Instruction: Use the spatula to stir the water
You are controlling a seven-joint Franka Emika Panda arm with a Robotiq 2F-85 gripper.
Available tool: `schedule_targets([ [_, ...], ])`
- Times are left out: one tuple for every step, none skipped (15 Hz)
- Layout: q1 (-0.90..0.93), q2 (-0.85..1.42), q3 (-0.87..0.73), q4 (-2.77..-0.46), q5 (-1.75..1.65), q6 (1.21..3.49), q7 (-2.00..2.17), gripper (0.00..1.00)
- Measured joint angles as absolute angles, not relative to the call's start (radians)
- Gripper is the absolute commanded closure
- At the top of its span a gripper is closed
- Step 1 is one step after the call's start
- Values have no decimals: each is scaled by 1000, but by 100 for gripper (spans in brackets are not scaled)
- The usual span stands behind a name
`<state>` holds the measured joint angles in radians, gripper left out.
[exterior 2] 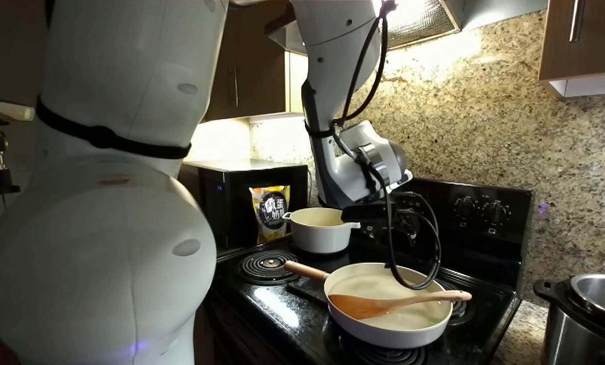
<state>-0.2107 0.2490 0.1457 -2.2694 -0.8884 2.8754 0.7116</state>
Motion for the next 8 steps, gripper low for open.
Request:
schedule_targets([
  [-245,249,206,-2274,-812,2852,641,0],
  [-278,245,266,-2273,-730,2814,570,0],
  [-311,235,324,-2264,-646,2763,498,0],
  [-333,220,366,-2248,-562,2700,429,0],
  [-341,197,390,-2224,-493,2623,373,0],
  [-313,167,369,-2197,-430,2539,323,0],
  [-256,135,313,-2171,-388,2451,287,0],
  [-229,110,285,-2147,-383,2361,278,0],
])
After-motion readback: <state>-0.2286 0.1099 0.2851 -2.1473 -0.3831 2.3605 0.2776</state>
